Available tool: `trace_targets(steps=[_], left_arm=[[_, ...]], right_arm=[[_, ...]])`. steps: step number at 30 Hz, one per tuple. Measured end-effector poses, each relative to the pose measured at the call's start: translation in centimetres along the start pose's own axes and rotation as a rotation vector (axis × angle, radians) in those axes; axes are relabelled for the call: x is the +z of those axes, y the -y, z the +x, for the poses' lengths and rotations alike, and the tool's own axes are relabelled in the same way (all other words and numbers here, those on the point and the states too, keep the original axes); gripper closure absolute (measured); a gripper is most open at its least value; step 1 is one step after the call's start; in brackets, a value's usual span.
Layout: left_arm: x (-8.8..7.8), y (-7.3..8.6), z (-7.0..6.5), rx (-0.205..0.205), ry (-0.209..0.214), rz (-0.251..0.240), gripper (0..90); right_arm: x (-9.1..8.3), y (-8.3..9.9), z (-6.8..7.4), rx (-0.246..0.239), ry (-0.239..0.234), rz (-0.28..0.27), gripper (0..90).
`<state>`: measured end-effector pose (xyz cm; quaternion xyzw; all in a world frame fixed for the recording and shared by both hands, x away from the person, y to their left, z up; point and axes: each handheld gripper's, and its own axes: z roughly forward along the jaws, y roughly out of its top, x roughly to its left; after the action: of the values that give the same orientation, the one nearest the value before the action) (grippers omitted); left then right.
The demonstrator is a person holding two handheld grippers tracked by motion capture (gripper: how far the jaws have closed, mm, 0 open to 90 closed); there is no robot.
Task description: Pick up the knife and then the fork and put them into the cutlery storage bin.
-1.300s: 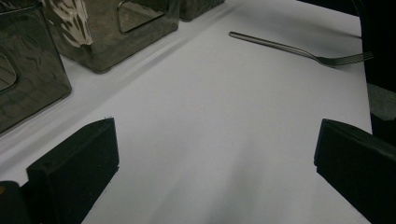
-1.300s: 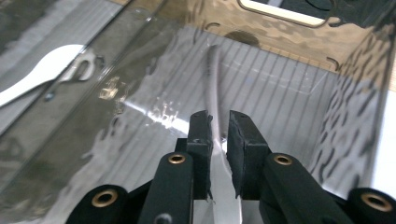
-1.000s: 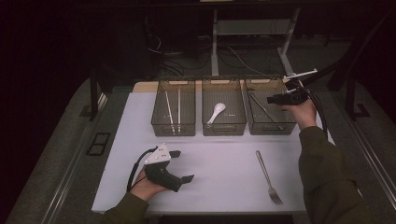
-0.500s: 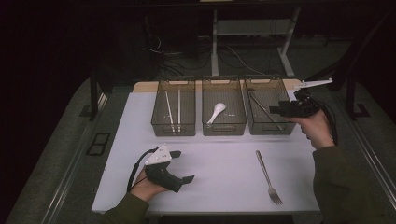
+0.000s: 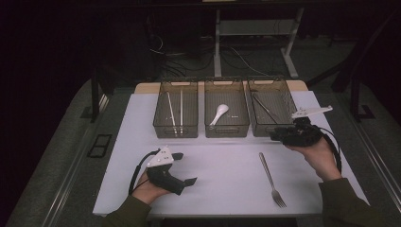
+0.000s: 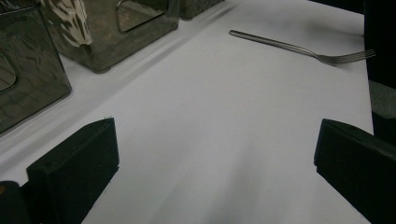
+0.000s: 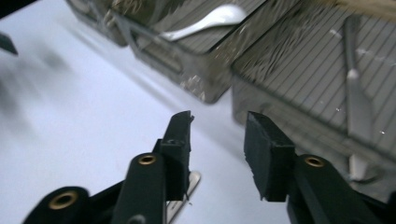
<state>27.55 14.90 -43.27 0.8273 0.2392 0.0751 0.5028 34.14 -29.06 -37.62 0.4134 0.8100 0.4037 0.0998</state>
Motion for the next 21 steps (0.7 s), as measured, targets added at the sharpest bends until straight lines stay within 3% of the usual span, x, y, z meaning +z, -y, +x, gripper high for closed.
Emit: trace_targets(steps=[7,13,21], left_arm=[[0.0,0.0,0.0,0.003,-0.004,0.002,0.0],[-0.1,0.0,0.0,0.005,-0.009,0.005,0.0],[0.0,0.0,0.0,0.005,-0.008,0.009,0.0]], right_arm=[[1.0,1.9,1.5,-0.05,0.015,0.056,77.1],[2.4,3.0,1.3,-0.041,0.039,0.108,87.6],[4.1,3.7,0.9,-0.026,0.029,0.152,89.8]])
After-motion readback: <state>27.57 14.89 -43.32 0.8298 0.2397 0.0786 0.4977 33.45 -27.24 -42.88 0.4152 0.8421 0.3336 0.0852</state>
